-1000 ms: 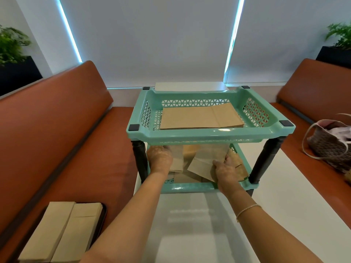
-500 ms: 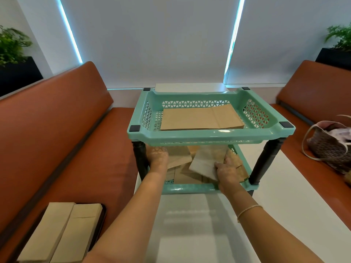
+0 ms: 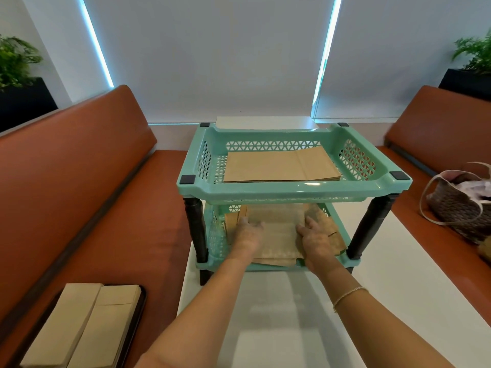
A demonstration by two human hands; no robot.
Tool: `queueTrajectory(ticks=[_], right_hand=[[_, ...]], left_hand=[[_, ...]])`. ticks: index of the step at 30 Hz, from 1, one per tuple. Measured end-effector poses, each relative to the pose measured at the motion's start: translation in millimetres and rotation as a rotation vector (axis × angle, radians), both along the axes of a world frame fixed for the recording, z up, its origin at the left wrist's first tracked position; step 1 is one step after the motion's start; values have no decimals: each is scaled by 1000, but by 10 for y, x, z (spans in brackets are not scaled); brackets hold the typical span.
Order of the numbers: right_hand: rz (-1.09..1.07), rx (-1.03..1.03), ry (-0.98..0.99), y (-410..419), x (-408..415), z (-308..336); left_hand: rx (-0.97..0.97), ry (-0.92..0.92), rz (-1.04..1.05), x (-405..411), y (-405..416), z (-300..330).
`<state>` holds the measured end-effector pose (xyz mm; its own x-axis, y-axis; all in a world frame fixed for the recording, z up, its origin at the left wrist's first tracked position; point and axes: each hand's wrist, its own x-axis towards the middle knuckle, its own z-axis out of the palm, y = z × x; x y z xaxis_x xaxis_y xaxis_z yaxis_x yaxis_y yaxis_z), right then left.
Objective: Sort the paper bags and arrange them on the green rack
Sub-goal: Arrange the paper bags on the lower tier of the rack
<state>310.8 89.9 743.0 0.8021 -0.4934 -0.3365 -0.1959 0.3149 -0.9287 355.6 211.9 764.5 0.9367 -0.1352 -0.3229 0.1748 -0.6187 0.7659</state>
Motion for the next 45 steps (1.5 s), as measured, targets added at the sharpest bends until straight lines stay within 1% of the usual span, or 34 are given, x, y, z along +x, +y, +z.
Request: queueTrajectory(ticks=[3,5,7,9,11,13,15,17,20,23,25,28,31,34,40,42,45], right_hand=[[14,40,-51,49,-48,73],[24,-17,-54,79,-77,121],[56,-78,-83,99,-94,142],[112,-146,-82,90,-94,145],[170,-194,-62,82,-107,163],[192,-165,-63,97,-145,189],[201,-111,-83,119,-187,170],[194,-62,-55,123,-220,122],[216,-76,19,68,-270,84],[283,-93,63,82,-315,108],[258,-83,73,134,-296,90],[171,-45,84,190,-256,61],[184,-57,97,197,-268,48],[191,-51,100,194,-268,75],[95,-33,72,272,-214,169],[30,10,51,315,-198,189],[-86,208,-43,347,-196,208]], left_hand=[[-90,42,-23,-69,-54,-7],[-115,38,-19,-95,-76,-27],[-200,46,22,-100,-98,-79],[-375,107,127,-86,-85,-107],[-630,253,228,-56,-62,-121],[-826,336,297,-65,-35,-112],[-882,334,307,-85,-11,-99],[-944,314,335,-63,43,-76],[-1072,270,474,68,152,-34],[-1078,236,535,126,195,-6],[-1059,223,534,94,171,-4],[-968,202,538,58,134,-44],[-914,198,532,42,142,-54],[-918,194,557,34,165,-65],[-792,305,521,-25,98,-58],[-780,298,541,-42,75,-72],[-841,274,599,-7,94,-73]])
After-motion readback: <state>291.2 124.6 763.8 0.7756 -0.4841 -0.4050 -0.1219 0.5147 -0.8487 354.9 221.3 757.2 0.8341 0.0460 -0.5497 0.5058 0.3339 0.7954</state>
